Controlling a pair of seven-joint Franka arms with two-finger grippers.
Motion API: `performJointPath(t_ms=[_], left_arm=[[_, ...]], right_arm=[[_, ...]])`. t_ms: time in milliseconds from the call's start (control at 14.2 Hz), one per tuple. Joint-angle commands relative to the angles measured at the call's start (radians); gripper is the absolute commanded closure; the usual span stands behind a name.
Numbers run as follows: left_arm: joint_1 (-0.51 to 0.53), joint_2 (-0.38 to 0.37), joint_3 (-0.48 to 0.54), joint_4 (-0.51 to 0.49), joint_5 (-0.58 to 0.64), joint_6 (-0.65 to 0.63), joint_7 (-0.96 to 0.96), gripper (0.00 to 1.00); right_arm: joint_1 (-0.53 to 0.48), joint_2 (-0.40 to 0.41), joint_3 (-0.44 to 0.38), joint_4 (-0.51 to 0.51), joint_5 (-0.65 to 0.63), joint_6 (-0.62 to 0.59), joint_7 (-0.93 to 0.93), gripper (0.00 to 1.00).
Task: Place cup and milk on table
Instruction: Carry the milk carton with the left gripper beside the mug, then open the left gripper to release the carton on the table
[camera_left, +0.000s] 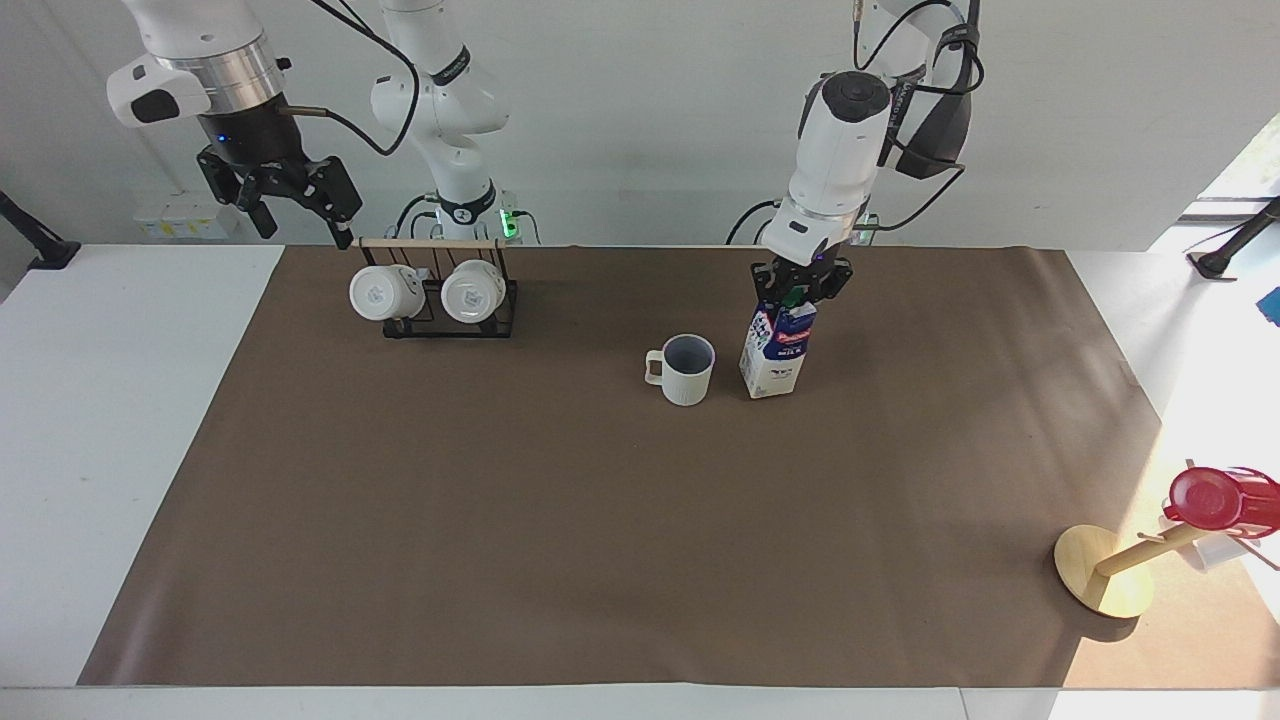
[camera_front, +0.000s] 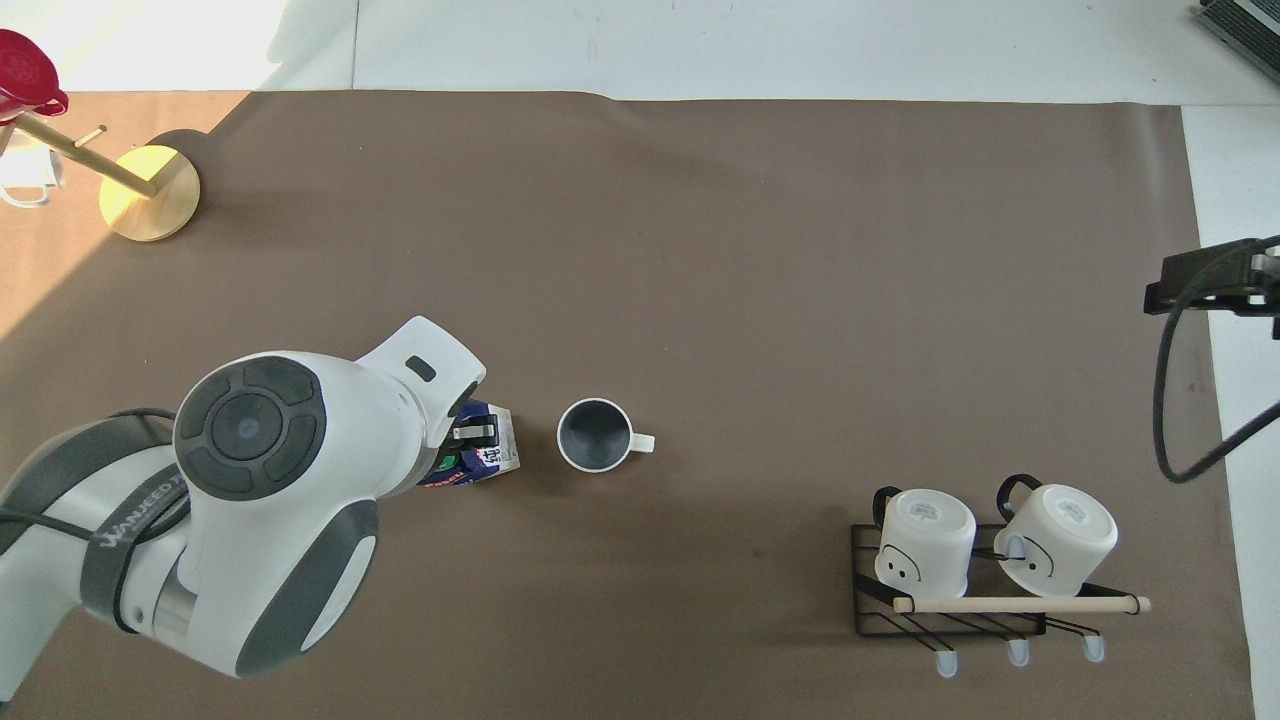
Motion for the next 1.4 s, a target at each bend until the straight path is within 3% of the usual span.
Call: performJointPath(t_ms=[0, 211, 421, 561, 702, 842, 1123, 1333], left_arm=[[-0.040, -0.015, 0.017, -0.041, 0.013, 0.056, -0.049, 0.52], [-0.070, 0.005, 0.017, -0.041, 0.022, 0.066, -0.080, 0.51], [-0.070, 0.007, 0.017, -0.041, 0.023, 0.065, -0.080, 0.44], [-0.072, 0.007, 0.017, -0.038, 0.023, 0.057, -0.080, 0.30], [-0.073, 0.007, 0.017, -0.027, 0.039, 0.036, -0.084, 0.10], [-0.063, 0.007, 0.017, 0.020, 0.039, -0.018, -0.080, 0.00], [0.003, 0.005, 0.021, 0.135, 0.039, -0.127, -0.037, 0.00], [0.075, 0.008, 0.026, 0.252, 0.039, -0.258, 0.107, 0.00]], right_arm=[[-0.015, -0.006, 0.014, 0.001, 0.016, -0.024, -0.019, 0.00], [-0.013, -0.027, 0.014, -0.034, 0.016, -0.030, -0.017, 0.00], [0.023, -0.026, 0.002, -0.034, -0.002, -0.021, -0.019, 0.00], [0.031, -0.026, 0.002, -0.034, -0.008, -0.019, -0.017, 0.00], [0.068, -0.027, -0.042, -0.034, -0.007, -0.019, -0.017, 0.00], [0.062, -0.027, -0.046, -0.034, -0.001, -0.018, -0.014, 0.00], [0.059, -0.024, -0.052, -0.034, 0.012, -0.027, -0.019, 0.00], [0.059, -0.024, -0.052, -0.034, 0.012, -0.028, -0.019, 0.00]])
